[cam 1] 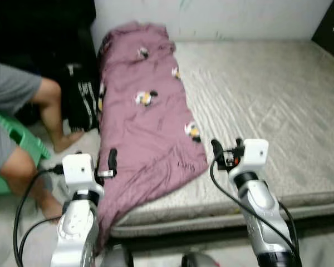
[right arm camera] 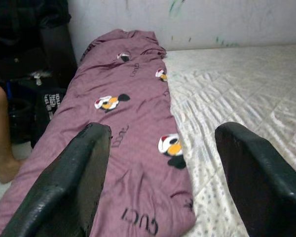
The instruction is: Clean up the room
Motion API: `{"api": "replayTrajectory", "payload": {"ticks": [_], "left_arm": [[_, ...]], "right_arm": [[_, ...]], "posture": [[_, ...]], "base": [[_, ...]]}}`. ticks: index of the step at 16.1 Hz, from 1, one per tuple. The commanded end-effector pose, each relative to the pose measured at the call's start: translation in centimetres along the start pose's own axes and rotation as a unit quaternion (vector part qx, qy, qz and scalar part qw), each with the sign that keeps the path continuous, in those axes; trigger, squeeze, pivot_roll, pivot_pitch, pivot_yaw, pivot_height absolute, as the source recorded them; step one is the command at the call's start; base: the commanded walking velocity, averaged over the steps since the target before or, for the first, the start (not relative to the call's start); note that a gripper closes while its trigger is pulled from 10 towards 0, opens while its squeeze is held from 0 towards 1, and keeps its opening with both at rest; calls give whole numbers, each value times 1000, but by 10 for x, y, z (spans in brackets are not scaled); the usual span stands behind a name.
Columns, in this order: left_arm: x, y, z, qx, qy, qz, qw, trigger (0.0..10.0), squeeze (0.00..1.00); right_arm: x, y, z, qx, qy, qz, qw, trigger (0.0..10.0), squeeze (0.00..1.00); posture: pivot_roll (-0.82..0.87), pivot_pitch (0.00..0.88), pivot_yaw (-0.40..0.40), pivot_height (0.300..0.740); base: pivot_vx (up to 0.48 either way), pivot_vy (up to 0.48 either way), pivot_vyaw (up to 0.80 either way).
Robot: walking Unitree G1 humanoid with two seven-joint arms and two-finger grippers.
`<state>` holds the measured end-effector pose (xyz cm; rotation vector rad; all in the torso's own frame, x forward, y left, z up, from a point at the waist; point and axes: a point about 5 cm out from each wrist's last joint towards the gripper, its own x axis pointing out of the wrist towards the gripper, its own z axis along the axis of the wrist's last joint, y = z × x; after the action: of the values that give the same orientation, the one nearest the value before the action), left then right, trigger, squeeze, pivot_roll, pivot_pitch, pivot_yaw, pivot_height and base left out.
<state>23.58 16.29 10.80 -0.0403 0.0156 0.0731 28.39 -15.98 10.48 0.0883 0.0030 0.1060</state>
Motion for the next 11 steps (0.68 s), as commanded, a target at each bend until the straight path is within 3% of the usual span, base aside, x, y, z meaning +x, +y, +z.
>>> {"api": "replayTrajectory", "payload": {"ticks": [1, 11], "left_arm": [[-1, 2, 0, 3, 2, 3, 1000, 10000, 0], [0, -2, 1, -14, -1, -16, 1000, 10000, 0]], "right_arm": [[0, 0, 1, 2, 1, 1, 1000, 10000, 0], [0, 0, 1, 0, 4, 3, 1000, 10000, 0]], "posture": [[-48, 64, -5, 622], [-48, 63, -10, 617]], "base": [[0, 0, 0], [0, 0, 0]]}}
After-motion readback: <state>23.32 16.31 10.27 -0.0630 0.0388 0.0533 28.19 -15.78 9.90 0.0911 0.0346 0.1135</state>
